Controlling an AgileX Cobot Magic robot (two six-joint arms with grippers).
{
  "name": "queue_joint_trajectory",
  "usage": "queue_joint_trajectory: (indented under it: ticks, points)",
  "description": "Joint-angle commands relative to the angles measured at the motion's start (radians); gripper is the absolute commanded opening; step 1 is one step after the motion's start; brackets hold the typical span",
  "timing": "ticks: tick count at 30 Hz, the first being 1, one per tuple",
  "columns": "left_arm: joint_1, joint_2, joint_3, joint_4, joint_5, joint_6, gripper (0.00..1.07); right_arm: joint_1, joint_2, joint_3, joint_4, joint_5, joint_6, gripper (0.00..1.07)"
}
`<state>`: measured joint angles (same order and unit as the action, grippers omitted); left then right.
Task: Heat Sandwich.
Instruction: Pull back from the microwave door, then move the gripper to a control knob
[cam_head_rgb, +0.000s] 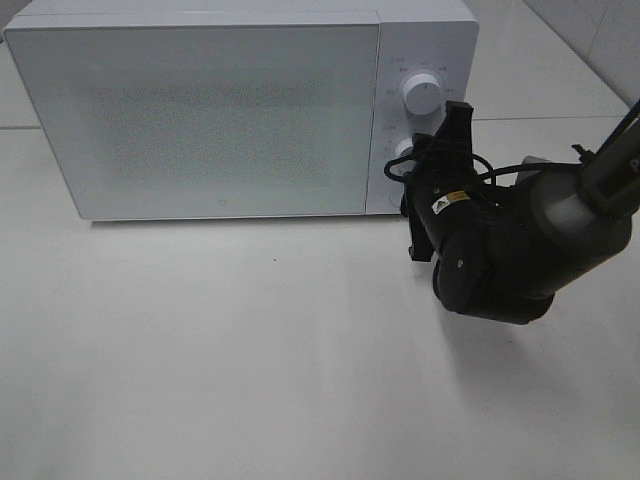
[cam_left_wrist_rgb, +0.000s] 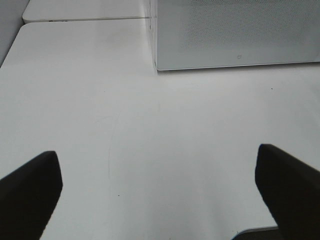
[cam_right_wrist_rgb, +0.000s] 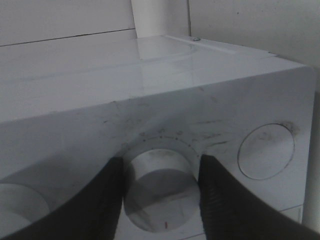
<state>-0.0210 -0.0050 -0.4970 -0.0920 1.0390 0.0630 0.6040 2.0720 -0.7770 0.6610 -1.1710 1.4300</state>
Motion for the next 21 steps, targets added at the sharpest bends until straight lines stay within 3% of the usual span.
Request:
queue_joint_trajectory:
  ticks: [1, 14, 21]
  points:
    - [0.002, -0.025, 0.003, -0.004, 0.000, 0.003, 1.04, 0.001, -0.009, -0.014, -0.025, -0.081, -0.016, 0.18]
    - [0.002, -0.025, 0.003, -0.004, 0.000, 0.003, 1.04, 0.001, -0.012, -0.013, -0.008, -0.132, -0.064, 0.41]
    - [0.002, -0.025, 0.003, -0.004, 0.000, 0.003, 1.04, 0.001, -0.017, -0.003, -0.008, -0.129, -0.094, 0.62]
